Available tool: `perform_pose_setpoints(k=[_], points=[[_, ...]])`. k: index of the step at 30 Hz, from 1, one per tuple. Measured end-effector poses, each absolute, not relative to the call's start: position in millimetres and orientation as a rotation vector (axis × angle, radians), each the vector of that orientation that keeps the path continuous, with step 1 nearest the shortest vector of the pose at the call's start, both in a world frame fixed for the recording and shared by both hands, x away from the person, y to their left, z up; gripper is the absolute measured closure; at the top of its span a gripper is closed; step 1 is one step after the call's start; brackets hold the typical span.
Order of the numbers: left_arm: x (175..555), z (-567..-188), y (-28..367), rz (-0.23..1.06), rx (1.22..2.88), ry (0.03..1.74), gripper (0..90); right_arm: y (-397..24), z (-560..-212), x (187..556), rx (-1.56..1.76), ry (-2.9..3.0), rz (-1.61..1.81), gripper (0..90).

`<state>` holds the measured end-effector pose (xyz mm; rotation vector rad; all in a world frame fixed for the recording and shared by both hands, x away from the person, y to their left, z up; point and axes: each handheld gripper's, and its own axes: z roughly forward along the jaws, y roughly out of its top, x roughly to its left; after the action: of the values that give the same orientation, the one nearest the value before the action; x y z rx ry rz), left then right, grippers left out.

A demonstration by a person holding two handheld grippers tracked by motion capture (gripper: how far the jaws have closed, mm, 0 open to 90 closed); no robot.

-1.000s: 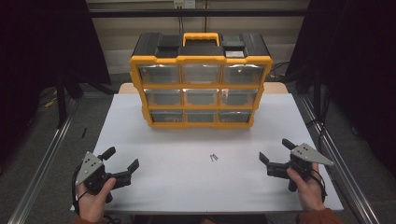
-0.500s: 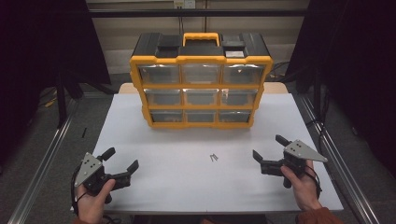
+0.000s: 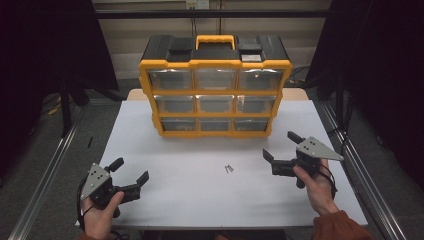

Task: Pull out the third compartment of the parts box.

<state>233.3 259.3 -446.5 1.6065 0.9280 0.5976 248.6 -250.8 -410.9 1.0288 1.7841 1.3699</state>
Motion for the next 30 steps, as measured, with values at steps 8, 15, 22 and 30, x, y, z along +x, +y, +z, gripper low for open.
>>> perform_pose_setpoints(k=[8,15,22,30], points=[[233,-447,259,0.592,1.602,0.930,2.4,-239,-396,262,0.987,1.765,1.384,0.0],[233,-446,259,0.600,1.610,0.926,2.4,-233,-381,271,0.946,1.739,1.383,0.0],[233,-446,259,0.598,1.609,0.925,2.4,-227,-372,278,0.909,1.711,1.381,0.0],[233,-447,259,0.598,1.605,0.932,2.4,-219,-362,287,0.851,1.666,1.355,0.0]])
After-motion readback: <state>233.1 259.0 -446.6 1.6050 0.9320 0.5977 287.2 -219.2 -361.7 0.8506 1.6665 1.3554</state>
